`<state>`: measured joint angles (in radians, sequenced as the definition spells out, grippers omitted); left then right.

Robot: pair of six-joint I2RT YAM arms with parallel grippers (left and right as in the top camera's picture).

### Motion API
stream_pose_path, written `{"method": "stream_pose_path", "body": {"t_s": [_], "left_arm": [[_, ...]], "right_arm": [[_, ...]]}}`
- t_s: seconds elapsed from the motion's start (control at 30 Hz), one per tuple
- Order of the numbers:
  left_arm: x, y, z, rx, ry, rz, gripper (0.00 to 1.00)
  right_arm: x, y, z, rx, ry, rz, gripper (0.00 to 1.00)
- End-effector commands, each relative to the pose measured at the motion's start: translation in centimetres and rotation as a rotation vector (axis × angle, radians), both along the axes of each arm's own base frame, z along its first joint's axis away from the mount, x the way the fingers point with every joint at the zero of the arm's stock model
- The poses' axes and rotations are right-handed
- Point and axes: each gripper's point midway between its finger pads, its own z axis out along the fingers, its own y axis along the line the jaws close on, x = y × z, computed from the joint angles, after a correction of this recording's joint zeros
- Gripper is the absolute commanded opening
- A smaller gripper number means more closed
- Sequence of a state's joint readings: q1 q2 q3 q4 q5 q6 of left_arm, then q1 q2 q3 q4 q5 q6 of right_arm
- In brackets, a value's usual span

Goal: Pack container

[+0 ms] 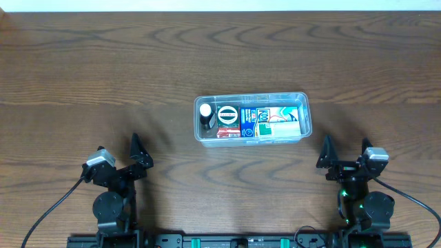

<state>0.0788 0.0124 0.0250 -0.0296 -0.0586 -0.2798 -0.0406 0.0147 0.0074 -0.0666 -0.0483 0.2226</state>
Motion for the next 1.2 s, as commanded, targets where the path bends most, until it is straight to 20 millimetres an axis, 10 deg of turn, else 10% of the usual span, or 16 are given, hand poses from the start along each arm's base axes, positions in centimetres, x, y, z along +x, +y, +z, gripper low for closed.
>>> {"method": "stream_pose_path", "body": {"t_s": [0.0, 1.17], "left_arm": [[-0.1, 0.3, -1.9, 0.014, 0.061, 0.012, 0.98], [0.2, -1.7, -2.2, 0.143, 0.090, -0.121, 0.98]], "right_arm": [[0.0, 0.0, 0.0, -0.016, -0.003, -0.005, 0.99], [0.0, 0.0, 0.0, -0.016, -0.003, -0.005, 0.99]]}}
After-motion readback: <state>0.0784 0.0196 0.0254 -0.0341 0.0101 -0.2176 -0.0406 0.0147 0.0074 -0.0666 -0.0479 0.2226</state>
